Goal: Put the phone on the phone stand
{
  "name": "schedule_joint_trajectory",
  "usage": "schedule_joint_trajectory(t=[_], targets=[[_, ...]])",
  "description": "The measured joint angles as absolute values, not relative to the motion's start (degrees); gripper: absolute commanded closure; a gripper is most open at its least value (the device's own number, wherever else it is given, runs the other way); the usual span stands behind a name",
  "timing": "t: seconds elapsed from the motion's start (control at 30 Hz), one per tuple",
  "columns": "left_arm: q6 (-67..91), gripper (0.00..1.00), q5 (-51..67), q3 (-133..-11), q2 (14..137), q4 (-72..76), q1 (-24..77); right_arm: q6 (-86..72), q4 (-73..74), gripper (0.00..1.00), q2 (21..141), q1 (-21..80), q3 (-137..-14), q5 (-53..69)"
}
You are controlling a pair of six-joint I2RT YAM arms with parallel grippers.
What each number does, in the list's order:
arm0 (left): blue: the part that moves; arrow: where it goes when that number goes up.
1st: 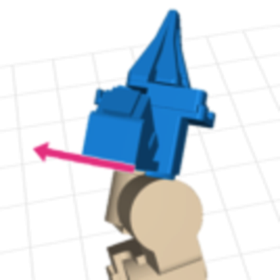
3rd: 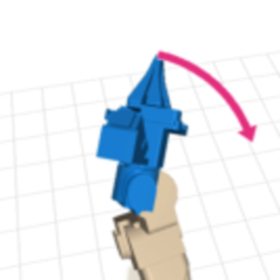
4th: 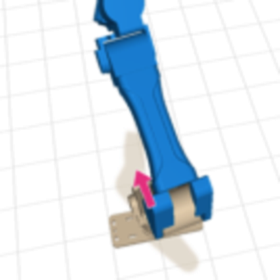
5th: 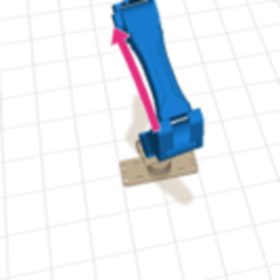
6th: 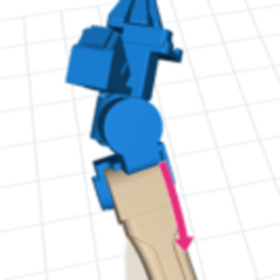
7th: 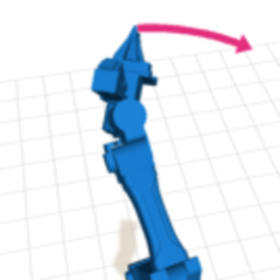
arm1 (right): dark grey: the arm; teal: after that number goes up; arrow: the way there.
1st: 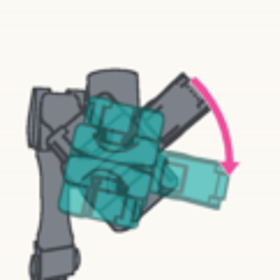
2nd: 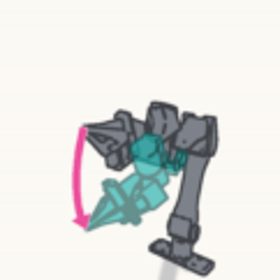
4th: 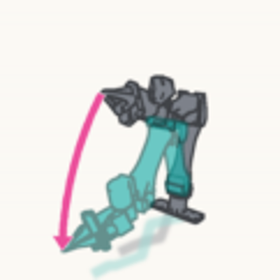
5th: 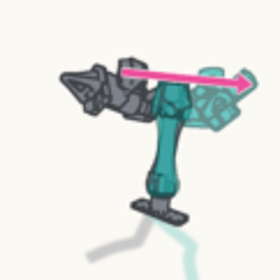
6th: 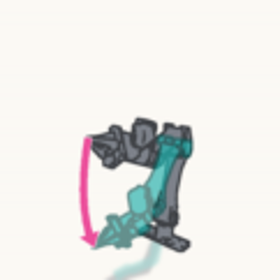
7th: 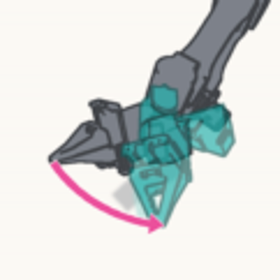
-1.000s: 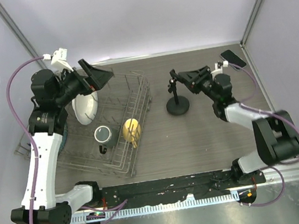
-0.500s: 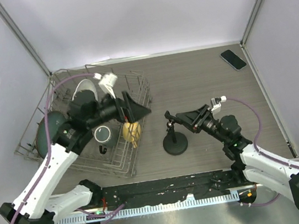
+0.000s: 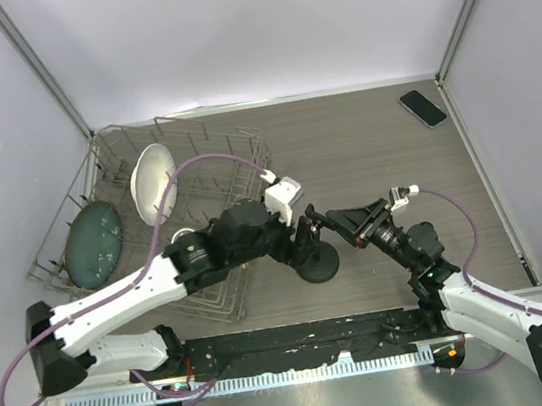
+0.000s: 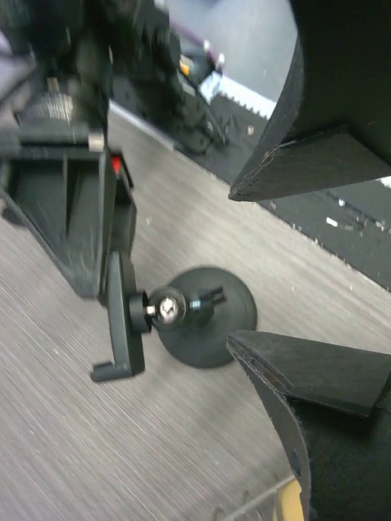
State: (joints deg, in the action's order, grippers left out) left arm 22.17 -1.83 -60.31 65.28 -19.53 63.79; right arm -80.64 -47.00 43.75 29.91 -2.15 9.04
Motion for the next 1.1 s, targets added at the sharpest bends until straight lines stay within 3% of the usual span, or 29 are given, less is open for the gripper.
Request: schedule_joint_trajectory(t=[0.1,0.2,0.4,0.53,0.67,0.9,1.0,1.03,1.1], targets=[[20.6,0.22,-4.7,-61.7,70.9,-21.2,63.8,-80.5,-43.6,0.3,40.4,29.9,-2.0,8.5],[20.6,0.14,-7.2,-64.9,75.0,-25.4,63.9,-79.6,-38.9,0.18,35.8,29.9,-2.3,8.0],[31.2,0.1,-10.6,-79.9,80.7,-34.4,63.9,-73.4,-17.4,0.17,25.0,29.9,-8.9,3.4],[42.4,0.15,-10.7,-85.4,80.9,-37.9,63.9,-68.2,-2.3,0.18,20.6,29.9,-15.9,-3.0],[54.0,0.05,-10.2,-89.7,83.2,-42.0,63.9,-62.5,12.7,0.18,19.9,29.9,-24.4,-11.4],[71.8,0.06,-12.8,-104.0,92.4,-57.1,63.5,-57.0,27.5,0.18,15.6,29.9,-28.8,-20.3],[78.3,0.36,-14.2,-112.3,97.4,-65.8,62.1,-55.3,31.7,0.19,12.1,29.9,-30.1,-23.4],[80.2,0.55,-14.3,-114.5,99.3,-68.2,61.3,-54.9,32.6,0.19,11.4,29.9,-30.6,-24.1],[83.3,0.62,-14.2,-116.9,102.3,-70.7,60.3,-53.9,34.5,0.19,10.1,29.9,-31.6,-25.8]])
